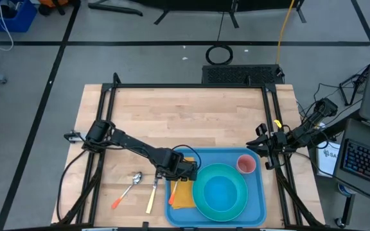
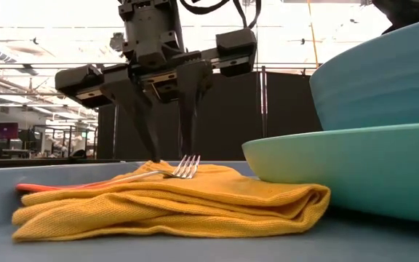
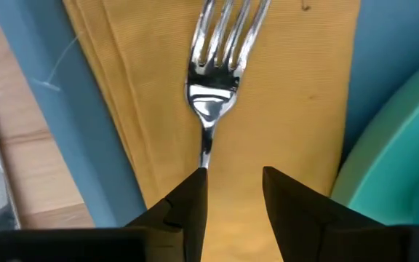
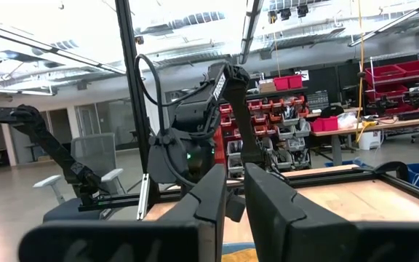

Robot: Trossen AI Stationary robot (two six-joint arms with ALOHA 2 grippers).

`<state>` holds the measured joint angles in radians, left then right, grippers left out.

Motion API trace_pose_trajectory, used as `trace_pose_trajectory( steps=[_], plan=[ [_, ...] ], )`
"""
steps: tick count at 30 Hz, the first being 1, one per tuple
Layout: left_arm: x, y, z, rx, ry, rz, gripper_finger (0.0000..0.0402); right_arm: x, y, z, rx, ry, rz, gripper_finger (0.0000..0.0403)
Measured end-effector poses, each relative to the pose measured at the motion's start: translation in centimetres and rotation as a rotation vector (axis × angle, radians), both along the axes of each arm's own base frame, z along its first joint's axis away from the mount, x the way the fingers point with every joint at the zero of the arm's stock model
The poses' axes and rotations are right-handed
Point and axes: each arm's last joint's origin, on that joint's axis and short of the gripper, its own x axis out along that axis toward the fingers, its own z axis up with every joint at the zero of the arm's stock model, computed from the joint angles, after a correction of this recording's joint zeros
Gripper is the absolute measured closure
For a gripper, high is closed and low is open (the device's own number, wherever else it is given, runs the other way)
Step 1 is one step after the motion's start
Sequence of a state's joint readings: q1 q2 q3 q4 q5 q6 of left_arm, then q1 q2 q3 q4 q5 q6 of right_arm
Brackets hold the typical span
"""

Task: Set up tray
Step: Put the orange fork on top of the yellow table napkin

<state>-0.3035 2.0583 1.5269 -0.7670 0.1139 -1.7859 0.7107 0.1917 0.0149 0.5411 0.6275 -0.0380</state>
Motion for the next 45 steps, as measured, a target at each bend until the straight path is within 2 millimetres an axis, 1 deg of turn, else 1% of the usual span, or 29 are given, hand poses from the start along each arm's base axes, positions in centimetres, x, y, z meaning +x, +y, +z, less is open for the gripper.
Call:
trace_pose_trajectory(
  steps=[4, 13, 23, 34, 39, 45],
  plan=[
    [0.0, 0.0, 0.0, -0.001, 0.0, 0.003, 0.0266, 0.0, 0.0, 0.0, 0.0, 0.0, 0.0, 0.036],
    [0.2, -0.1, -0.7, -0.016, 0.019, -0.001, 0.0266, 0.0, 0.0, 0.0, 0.0, 0.0, 0.0, 0.036],
    [-0.3, 0.1, -0.8, -0.003, 0.068, 0.022, 0.0266, 0.0, 0.0, 0.0, 0.0, 0.0, 0.0, 0.036],
    [-0.2, 0.2, -0.8, 0.003, 0.059, 0.026, 0.0266, 0.0, 0.0, 0.0, 0.0, 0.0, 0.0, 0.036],
    [0.1, 0.4, -1.8, -0.015, 0.089, 0.029, 0.0266, 0.0, 0.0, 0.0, 0.0, 0.0, 0.0, 0.036],
    [0.1, 0.4, -1.9, -0.023, 0.094, 0.034, 0.0266, 0.0, 0.0, 0.0, -0.001, 0.001, 0.0, 0.036]
  ],
)
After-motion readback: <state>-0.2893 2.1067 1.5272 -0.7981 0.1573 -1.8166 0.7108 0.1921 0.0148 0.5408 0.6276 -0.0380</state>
